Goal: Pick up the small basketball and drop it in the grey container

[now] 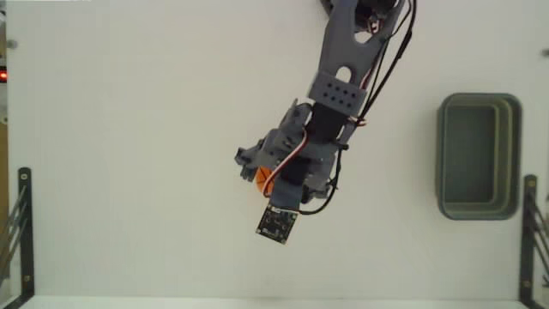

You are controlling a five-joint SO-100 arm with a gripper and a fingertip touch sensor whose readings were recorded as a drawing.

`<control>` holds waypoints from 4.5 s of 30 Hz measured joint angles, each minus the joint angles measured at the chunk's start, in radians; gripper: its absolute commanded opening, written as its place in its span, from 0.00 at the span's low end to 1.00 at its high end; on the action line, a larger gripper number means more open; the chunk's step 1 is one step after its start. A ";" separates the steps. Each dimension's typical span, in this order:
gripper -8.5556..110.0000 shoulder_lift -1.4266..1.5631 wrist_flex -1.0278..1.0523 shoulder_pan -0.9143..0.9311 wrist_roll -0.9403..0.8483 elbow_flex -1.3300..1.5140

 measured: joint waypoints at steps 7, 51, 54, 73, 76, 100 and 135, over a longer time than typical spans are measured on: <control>1.00 0.000 -0.034 0.000 0.000 0.035; 1.00 -0.018 -0.224 0.003 0.000 0.206; 1.00 -0.018 -0.241 0.003 0.000 0.206; 1.00 -0.037 -0.279 0.003 0.000 0.238; 1.00 -0.037 -0.279 0.003 0.000 0.239; 0.96 -0.037 -0.279 0.003 0.000 0.239; 0.89 -0.037 -0.279 0.003 0.000 0.239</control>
